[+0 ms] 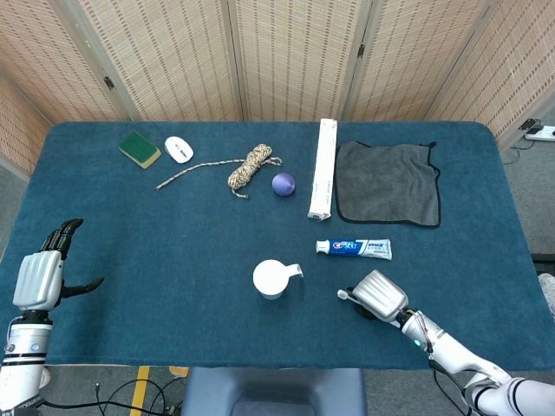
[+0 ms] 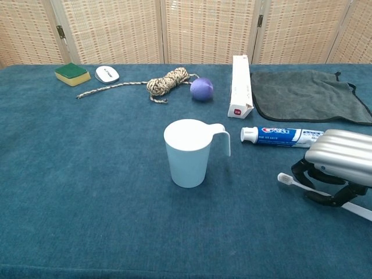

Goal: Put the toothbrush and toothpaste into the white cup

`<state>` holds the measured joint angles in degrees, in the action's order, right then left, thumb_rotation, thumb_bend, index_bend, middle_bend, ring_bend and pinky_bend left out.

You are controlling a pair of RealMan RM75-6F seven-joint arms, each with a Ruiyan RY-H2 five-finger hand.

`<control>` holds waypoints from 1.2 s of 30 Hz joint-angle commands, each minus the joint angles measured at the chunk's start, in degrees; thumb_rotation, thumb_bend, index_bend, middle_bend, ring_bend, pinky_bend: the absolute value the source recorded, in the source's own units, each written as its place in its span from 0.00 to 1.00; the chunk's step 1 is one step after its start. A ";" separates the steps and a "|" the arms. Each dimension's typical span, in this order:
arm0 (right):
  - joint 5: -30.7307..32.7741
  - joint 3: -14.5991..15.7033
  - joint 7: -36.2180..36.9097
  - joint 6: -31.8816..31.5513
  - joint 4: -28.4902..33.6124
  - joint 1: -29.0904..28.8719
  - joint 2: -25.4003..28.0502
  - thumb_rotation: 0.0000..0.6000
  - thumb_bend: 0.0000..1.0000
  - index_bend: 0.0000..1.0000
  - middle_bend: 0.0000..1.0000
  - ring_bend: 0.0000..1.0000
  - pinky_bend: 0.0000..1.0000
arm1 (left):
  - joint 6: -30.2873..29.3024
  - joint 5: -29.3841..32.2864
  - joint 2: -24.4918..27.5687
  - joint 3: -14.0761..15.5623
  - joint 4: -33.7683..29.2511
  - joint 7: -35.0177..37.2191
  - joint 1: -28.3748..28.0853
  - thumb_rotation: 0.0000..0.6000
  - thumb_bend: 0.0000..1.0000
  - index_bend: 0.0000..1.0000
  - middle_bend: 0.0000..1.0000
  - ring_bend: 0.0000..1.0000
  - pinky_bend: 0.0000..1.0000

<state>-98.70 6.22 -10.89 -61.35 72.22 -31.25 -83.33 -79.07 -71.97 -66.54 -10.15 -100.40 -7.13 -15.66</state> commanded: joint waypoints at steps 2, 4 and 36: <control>-0.35 -0.35 1.55 -2.95 1.40 0.93 0.90 1.00 0.42 0.64 0.89 1.00 0.98 | 0.01 -0.09 0.08 -0.04 -0.16 -0.14 -0.03 1.00 0.12 0.12 0.15 0.19 0.44; -0.49 -0.42 2.48 -4.40 2.46 1.43 1.62 1.00 0.42 0.64 0.89 1.00 0.98 | -0.04 -0.16 0.18 -0.09 -0.33 -0.25 -0.04 1.00 0.12 0.12 0.15 0.19 0.44; -0.98 -15.85 4.36 -9.11 14.55 -8.83 0.67 1.00 0.43 0.64 0.88 1.00 0.98 | -2.67 -1.81 3.08 -0.24 -5.08 -1.27 1.34 1.00 0.12 0.12 0.15 0.19 0.44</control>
<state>-100.40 -8.92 -6.76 -71.23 87.01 -39.26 -81.89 -81.67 -73.75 -63.54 -10.39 -105.40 -8.39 -14.38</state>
